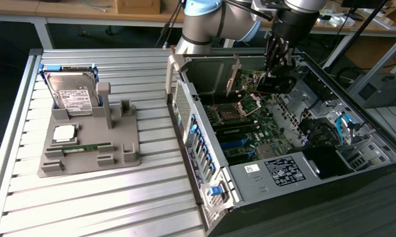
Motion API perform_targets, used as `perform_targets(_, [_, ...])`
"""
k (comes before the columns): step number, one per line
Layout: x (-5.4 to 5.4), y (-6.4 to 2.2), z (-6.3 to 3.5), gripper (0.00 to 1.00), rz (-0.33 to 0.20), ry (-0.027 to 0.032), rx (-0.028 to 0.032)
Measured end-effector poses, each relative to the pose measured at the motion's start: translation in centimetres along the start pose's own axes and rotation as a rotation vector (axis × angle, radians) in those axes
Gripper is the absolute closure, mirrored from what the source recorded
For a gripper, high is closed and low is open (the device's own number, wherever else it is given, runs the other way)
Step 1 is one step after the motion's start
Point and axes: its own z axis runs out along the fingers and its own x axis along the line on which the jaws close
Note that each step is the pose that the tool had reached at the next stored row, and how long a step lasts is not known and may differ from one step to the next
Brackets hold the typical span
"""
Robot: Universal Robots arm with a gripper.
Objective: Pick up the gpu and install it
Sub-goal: 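Insert the gpu into the slot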
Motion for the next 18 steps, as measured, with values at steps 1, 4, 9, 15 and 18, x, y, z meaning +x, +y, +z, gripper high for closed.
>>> perform_targets(1, [0.00,0.00,0.00,0.73,-0.004,-0.0002,-0.0001])
perform_targets(4, [0.00,0.00,0.01,0.73,-0.022,-0.0012,-0.0007])
perform_targets(9, [0.00,0.00,0.02,0.73,-0.041,-0.0021,-0.0013])
perform_targets(15, [0.00,0.00,0.03,0.73,-0.075,-0.0038,-0.0024])
perform_targets(18, [0.00,0.00,0.03,0.73,-0.089,-0.0045,-0.0028])
